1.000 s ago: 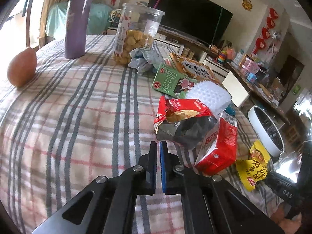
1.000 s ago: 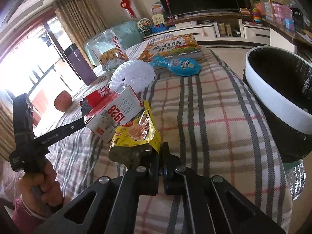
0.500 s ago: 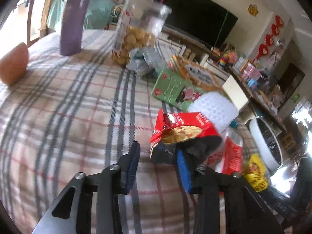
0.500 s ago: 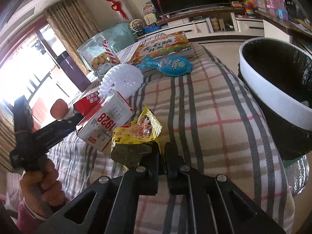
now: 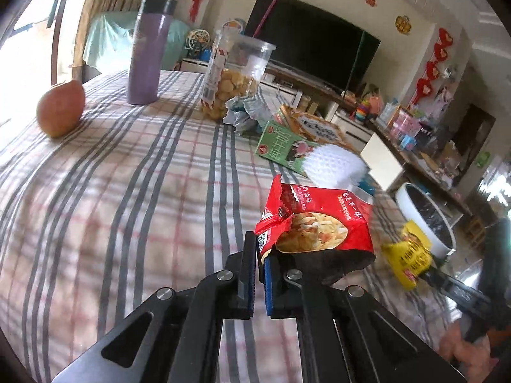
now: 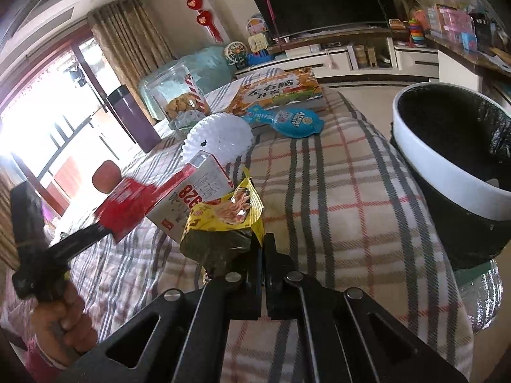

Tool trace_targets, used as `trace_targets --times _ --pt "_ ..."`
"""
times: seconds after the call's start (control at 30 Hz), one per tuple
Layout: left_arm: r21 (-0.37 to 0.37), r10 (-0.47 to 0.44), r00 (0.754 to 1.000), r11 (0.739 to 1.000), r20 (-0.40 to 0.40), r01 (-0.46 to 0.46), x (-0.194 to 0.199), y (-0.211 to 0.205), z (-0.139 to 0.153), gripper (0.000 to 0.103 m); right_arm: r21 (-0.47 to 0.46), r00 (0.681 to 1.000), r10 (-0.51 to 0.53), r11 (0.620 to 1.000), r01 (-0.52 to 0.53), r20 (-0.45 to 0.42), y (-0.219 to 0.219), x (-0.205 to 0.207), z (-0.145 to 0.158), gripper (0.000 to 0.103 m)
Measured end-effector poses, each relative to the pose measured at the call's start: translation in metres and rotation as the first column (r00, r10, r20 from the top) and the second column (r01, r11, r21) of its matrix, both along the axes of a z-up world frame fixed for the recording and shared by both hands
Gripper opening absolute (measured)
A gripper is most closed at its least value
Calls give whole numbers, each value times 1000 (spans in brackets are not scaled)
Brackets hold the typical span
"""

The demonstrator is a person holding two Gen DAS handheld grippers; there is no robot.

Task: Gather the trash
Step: 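Carry the red and yellow bags over the bin with both tools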

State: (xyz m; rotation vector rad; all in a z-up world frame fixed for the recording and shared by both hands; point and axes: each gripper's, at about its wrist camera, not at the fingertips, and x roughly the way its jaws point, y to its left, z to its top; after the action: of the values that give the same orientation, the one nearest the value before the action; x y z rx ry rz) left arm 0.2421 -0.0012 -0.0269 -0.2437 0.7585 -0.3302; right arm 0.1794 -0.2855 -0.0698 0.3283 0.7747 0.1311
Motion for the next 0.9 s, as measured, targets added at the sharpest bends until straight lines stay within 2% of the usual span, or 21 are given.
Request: trace_targets --times 0.1,0.23,0.57,0.9 --pt "-29 -27 1000 999 0 27 -19 -3 6 3 4 1000 -12 1000 12 6 -8 -7 3 1" --pt "-32 -97 995 995 4 97 -35 -20 12 3 3 999 -31 1000 30 15 -21 -17 9 1" --pt "49 -278 960 960 16 277 -37 -101 24 3 -15 993 -116 993 116 31 -73 -48 25 1" --pt "149 -331 944 933 -13 329 -17 -174 22 3 1 978 -203 979 204 45 -123 -64 35 1"
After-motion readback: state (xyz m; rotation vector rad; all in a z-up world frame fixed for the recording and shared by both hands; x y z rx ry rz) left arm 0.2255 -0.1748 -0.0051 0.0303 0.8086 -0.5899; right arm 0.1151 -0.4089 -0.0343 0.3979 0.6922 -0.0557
